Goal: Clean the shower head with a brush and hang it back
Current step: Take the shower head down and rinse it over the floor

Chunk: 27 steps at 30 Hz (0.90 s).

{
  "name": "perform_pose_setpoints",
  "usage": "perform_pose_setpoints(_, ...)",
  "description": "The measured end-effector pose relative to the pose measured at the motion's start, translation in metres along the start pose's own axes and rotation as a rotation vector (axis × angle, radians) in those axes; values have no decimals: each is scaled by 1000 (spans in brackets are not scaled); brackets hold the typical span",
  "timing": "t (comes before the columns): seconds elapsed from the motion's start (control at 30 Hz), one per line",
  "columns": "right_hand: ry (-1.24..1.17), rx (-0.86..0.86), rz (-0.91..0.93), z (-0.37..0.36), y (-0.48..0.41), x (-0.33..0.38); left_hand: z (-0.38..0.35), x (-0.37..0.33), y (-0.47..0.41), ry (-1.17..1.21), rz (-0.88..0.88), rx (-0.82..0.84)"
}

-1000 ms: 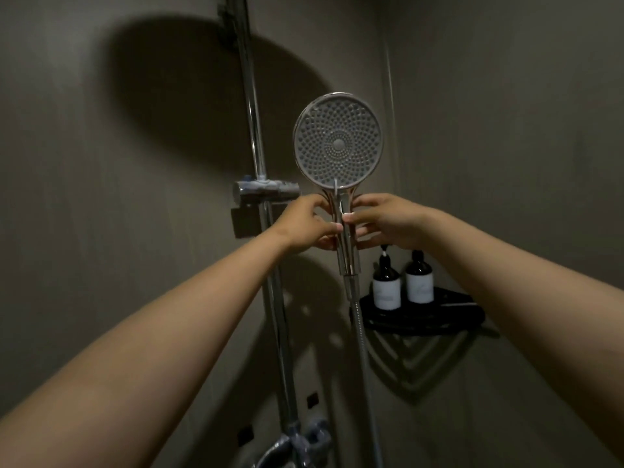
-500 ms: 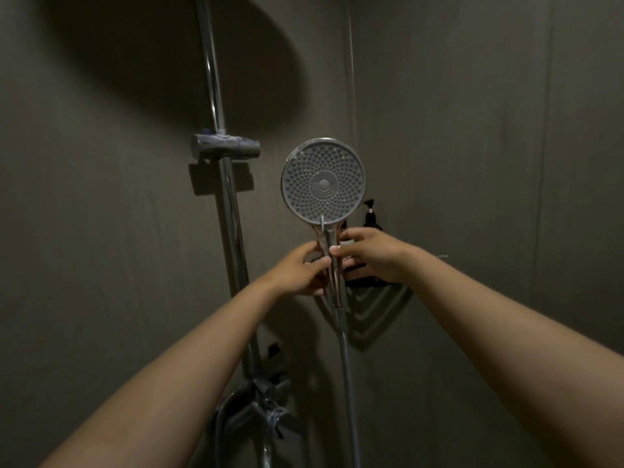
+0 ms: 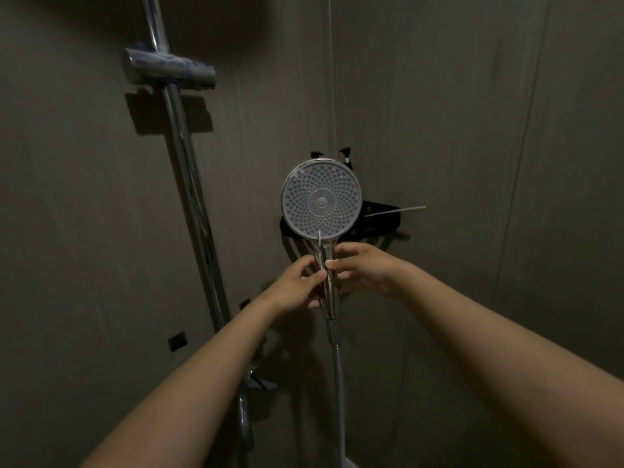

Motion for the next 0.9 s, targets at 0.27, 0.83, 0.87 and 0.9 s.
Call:
perform_pose_setpoints(0.27, -76, -90, -118, 0, 46, -58, -39, 52, 12, 34, 86, 101)
perform_pose_setpoints(0.83, -255, -330, -312, 36, 284, -147, -229, 116, 119, -59, 128, 342)
perform_pose_setpoints(0.87, -263, -341, -322, 35, 304, -150, -241, 120, 131, -65, 125, 351)
perform_pose_setpoints(0.9, -270, -353, -334, 34, 325, -155, -255, 124, 144, -68, 130, 366)
Point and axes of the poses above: each hand's wrist, its own y-axis away from the middle knuckle, its own z-axis out of the back of the hand, x = y × z, the point moved 9 cm from there along -y, towards the middle knuckle, and after that the axes turned 6 degrees about z, right-handed, at the moved point
